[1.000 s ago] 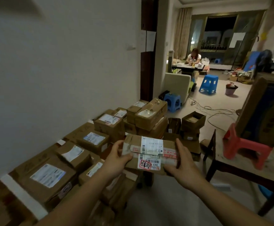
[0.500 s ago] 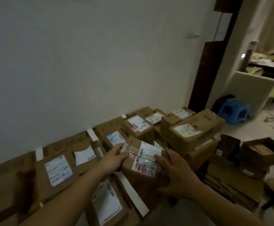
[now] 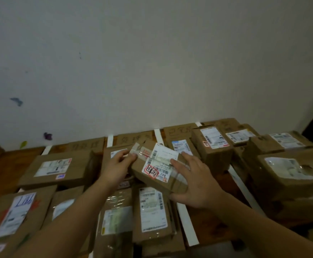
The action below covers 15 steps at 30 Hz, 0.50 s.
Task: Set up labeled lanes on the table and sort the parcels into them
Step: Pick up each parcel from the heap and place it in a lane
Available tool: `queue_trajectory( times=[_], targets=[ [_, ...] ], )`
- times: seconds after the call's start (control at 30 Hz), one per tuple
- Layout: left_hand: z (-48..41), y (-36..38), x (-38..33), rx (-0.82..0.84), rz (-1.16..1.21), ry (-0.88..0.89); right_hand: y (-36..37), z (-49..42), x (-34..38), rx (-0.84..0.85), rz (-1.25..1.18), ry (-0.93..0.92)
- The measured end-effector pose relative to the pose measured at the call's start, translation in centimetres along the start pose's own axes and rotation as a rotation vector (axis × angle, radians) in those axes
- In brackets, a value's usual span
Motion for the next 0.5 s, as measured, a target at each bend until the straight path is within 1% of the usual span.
queue_trajectory(
  times=[0.07, 0.13, 0.23, 0.3, 0.37, 0.4, 0.5],
  targets=[
    [-0.1, -1.8, 0.4, -0.091, 0.178, -0.027, -0.2, -0.8, 2.2, -0.032, -0.016, 0.004],
    [0.2, -3.3, 0.9, -0.108, 0.265, -0.075, 0.1, -1.4, 5.2, -0.041, -0.044, 0.018],
    [0.9, -5.6, 1.2, -0.068, 0.298, -0.105, 0.8, -2.0, 9.2, -0.009, -0.065, -0.008],
    [1.1, -8.2, 1.3, -0.126, 0.327, -0.100, 1.4, -1.9, 11.4, 0.073, -0.083, -0.073],
    [1.2, -10.9, 1.7, -0.215, 0.273, -0.106, 2.6, -1.3, 13.7, 0.141, -0.104, -0.138],
    [1.3, -11.8, 2.0, -0.223, 0.253, -0.117, 3.3, -0.9, 14.9, 0.147, -0.103, -0.154],
    [2.3, -13.3, 3.7, -0.133, 0.231, -0.138, 5.8, 0.5, 17.9, 0.146, -0.094, -0.100]
  ],
)
Point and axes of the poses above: each hand's wrist, its own z-axis away from the middle knuckle, its own y-axis out of the palm, x = y × z, the point moved 4 cm from there along -z, towards the middle knuckle, and after that the axes turned 5 degrees about -x, right-handed, at the moved point
